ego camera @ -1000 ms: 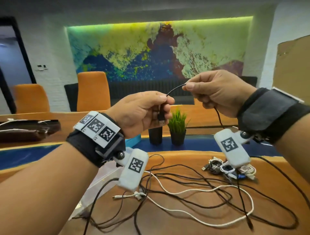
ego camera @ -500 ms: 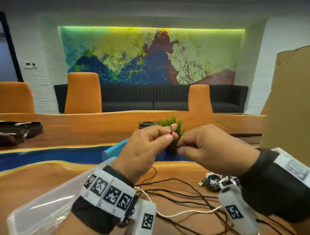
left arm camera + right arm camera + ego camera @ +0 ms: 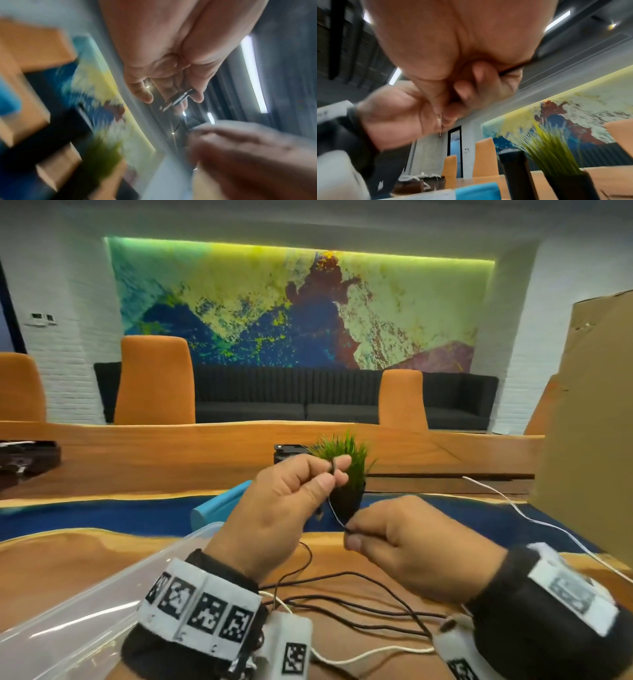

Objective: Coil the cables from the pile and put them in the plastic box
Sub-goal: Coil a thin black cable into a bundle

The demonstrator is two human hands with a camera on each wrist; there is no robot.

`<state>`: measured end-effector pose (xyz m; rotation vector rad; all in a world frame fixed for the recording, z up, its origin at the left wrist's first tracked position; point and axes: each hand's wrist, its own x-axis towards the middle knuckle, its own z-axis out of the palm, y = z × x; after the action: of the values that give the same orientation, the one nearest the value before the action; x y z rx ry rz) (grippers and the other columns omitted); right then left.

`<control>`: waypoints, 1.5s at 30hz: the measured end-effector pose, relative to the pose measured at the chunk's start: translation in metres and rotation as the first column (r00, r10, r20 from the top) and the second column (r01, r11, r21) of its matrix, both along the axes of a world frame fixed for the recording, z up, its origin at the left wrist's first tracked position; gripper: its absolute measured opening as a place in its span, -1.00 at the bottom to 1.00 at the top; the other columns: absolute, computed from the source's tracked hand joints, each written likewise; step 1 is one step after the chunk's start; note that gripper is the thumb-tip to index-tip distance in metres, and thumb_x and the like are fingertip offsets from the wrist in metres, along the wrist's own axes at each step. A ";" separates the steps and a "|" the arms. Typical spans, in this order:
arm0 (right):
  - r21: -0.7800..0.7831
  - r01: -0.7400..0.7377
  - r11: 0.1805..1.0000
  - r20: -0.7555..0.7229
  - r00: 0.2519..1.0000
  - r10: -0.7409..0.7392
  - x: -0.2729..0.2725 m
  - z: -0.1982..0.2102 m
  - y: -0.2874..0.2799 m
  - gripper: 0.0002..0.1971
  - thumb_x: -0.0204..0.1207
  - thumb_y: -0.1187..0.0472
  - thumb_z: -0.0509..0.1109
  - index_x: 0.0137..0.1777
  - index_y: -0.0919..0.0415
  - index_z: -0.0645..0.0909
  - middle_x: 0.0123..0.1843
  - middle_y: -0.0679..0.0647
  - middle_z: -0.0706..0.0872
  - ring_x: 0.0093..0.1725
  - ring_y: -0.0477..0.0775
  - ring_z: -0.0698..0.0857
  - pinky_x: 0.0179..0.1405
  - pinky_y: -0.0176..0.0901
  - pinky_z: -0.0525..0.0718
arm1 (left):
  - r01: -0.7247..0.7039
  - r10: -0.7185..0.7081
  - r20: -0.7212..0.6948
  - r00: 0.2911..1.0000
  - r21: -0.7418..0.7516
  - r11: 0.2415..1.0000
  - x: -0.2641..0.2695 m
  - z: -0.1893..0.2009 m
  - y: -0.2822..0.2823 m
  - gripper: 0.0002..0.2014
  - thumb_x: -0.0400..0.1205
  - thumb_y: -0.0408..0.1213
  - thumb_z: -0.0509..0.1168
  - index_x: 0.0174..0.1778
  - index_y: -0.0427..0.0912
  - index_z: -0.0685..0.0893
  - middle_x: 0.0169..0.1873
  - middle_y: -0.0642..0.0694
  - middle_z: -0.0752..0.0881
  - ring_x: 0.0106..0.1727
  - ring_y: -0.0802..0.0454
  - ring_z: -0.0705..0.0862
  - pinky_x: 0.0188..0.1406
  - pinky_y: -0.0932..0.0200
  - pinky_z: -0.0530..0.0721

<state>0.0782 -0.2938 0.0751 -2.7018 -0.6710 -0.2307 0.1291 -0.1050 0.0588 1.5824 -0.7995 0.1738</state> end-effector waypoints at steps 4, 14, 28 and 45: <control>0.096 -0.095 0.991 0.329 0.943 0.058 0.001 0.038 -0.006 -0.85 0.61 0.09 0.32 -0.04 0.00 0.75 -0.19 -0.17 0.71 -0.12 -0.18 0.65 -0.13 -0.28 0.62 | -0.033 0.017 0.065 0.998 0.256 0.966 0.001 -0.005 0.003 -0.81 0.75 -0.37 0.22 0.05 -0.20 0.77 0.00 -0.01 0.83 -0.02 0.14 0.75 -0.10 0.19 0.69; 0.355 0.197 0.914 0.136 0.956 -0.259 0.051 -0.027 -0.011 -0.80 0.69 0.21 0.29 0.01 -0.05 0.73 -0.10 -0.14 0.71 -0.05 -0.12 0.64 0.00 -0.14 0.60 | 0.225 -0.439 -0.347 0.829 -0.511 0.829 -0.004 0.006 0.005 -0.73 0.65 -0.28 0.21 -0.28 -0.11 0.79 -0.20 -0.08 0.73 -0.24 0.10 0.62 -0.13 0.16 0.60; 0.968 0.246 -0.057 -0.232 0.956 0.177 0.017 -0.011 0.011 -0.89 0.43 0.38 0.43 -0.06 0.28 0.69 -0.18 0.22 0.78 -0.30 0.03 0.77 -0.37 -0.22 0.78 | -0.061 0.005 -0.232 0.973 -0.235 0.970 -0.008 0.006 -0.008 -0.76 0.64 -0.28 0.28 -0.18 -0.05 0.87 -0.24 -0.03 0.80 -0.23 0.17 0.71 -0.20 0.27 0.66; 0.858 0.181 0.481 -0.312 0.927 0.207 -0.007 0.007 0.002 -0.78 0.57 0.35 0.38 0.16 0.16 0.72 -0.29 0.14 0.73 -0.45 -0.01 0.61 -0.47 -0.22 0.64 | -0.389 0.390 0.014 0.921 -0.043 0.920 -0.013 0.012 0.002 -0.71 0.80 -0.18 0.13 -0.15 0.00 0.71 -0.32 0.08 0.69 -0.30 0.24 0.62 -0.37 0.34 0.62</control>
<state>0.0715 -0.2915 0.0823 -1.6295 -0.2951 -0.0138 0.1161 -0.1026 0.0708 1.6915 -0.4848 0.4936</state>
